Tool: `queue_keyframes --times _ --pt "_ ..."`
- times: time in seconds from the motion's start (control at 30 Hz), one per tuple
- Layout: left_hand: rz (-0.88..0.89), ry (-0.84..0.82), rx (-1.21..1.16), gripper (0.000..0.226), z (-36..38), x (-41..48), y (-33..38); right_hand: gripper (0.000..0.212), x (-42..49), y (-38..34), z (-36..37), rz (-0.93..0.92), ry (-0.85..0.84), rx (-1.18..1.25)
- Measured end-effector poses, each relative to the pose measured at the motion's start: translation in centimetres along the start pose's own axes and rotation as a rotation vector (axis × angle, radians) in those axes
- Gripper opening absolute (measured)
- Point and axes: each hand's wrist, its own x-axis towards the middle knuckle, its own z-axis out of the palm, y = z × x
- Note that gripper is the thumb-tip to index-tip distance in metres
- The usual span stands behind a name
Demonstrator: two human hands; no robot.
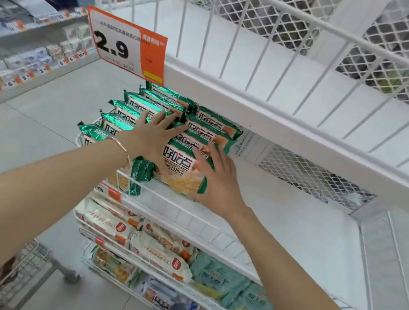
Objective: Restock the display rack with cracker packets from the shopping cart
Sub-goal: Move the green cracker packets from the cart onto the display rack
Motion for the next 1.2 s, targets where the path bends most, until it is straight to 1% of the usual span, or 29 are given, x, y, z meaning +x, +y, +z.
queue_keyframes --times 0.1,0.2,0.3,0.37,0.47,0.53,0.57,0.7,0.87,0.97,1.07,1.13,1.2 --pt "-0.039 0.046 0.031 0.133 -0.1 0.6 0.9 0.103 0.7 1.5 -0.1 -0.001 -0.046 -0.089" --pt "-0.063 0.069 0.052 0.133 -0.3 0.7 1.5 0.102 1.4 2.0 -0.3 0.029 -0.084 -0.099" --pt "-0.015 0.014 -0.093 0.133 -0.7 0.2 0.7 0.101 1.0 1.5 -1.1 0.037 -0.123 -0.071" --pt "-0.023 0.061 -0.191 0.121 -1.6 -1.2 0.0 0.092 1.0 0.7 -2.2 0.059 -0.141 -0.031" --pt "-0.127 0.255 -0.295 0.085 -2.9 -4.8 -1.8 0.077 1.4 -2.1 -4.3 0.147 -0.035 0.039" --pt "-0.223 0.349 -0.341 0.072 -2.9 -8.2 -4.0 0.074 2.3 -5.0 -5.3 0.181 -0.005 0.068" --pt "-0.272 0.352 -0.369 0.069 -2.5 -10.1 -5.5 0.072 2.9 -6.7 -5.6 0.166 -0.004 0.079" --pt "-0.482 0.285 -0.419 0.062 0.6 -19.3 -11.9 0.068 5.8 -15.3 -4.3 0.027 -0.047 0.08" --pt "-0.723 0.199 -0.511 0.061 6.5 -32.2 -18.0 0.064 6.4 -29.2 1.0 -0.16 -0.146 0.142" --pt "-0.882 0.148 -0.573 0.059 9.9 -39.7 -20.6 0.065 5.6 -37.1 4.4 -0.278 -0.221 0.17" --pt "-1.022 0.114 -0.665 0.064 12.9 -46.3 -22.6 0.066 5.1 -43.4 7.0 -0.368 -0.33 0.197" --pt "-1.108 0.141 -0.716 0.064 14.4 -49.7 -23.5 0.068 5.2 -46.6 8.7 -0.427 -0.41 0.187" --pt "-1.183 0.171 -0.753 0.06 15.3 -52.4 -24.2 0.07 5.8 -49.0 10.3 -0.472 -0.479 0.168"
